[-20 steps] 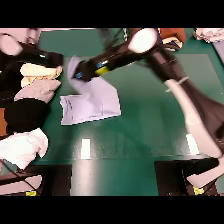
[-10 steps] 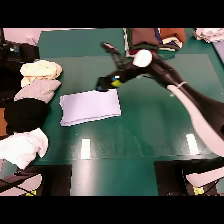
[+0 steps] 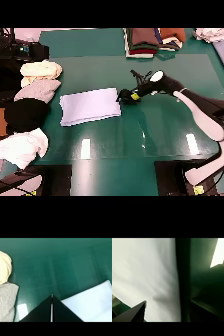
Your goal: Fold the shirts.
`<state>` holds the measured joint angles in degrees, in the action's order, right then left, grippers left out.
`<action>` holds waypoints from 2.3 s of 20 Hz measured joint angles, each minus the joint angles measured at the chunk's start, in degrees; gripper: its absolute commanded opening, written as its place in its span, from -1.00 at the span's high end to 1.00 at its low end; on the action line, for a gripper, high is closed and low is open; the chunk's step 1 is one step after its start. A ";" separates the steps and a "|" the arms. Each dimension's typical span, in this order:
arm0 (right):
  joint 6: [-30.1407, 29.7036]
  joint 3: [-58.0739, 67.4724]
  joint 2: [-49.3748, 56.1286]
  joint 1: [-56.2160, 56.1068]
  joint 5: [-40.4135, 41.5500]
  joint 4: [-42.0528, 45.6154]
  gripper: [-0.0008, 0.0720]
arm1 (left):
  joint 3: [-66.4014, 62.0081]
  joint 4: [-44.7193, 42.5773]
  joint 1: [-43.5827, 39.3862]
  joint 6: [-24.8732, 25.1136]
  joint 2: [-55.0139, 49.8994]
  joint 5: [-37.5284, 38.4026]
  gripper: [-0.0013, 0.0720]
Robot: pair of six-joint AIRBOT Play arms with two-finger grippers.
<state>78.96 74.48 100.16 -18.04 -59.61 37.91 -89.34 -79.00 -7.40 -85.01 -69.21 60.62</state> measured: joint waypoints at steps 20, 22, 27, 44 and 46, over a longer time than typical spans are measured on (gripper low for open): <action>6.12 13.33 -13.20 25.18 -4.70 27.02 0.93 | 0.00 9.07 -0.24 1.84 0.00 0.20 0.90; 6.56 8.24 -18.62 33.81 -4.57 30.10 0.93 | 0.00 9.27 -0.26 1.90 0.00 0.09 0.90; 7.08 -3.06 -29.55 55.54 -2.27 33.27 0.93 | 0.00 9.81 -0.26 1.90 0.00 -0.07 0.90; 8.11 -22.64 -45.88 65.96 -10.71 50.80 -0.70 | 0.00 10.29 -0.24 2.86 0.00 0.33 0.90; 8.15 -20.04 -46.75 65.83 -12.55 52.57 -0.70 | 0.00 10.40 -0.26 2.97 0.00 0.46 0.90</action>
<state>87.11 54.43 53.41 47.79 -72.16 90.48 -89.34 -68.60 -7.66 -82.04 -69.21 61.08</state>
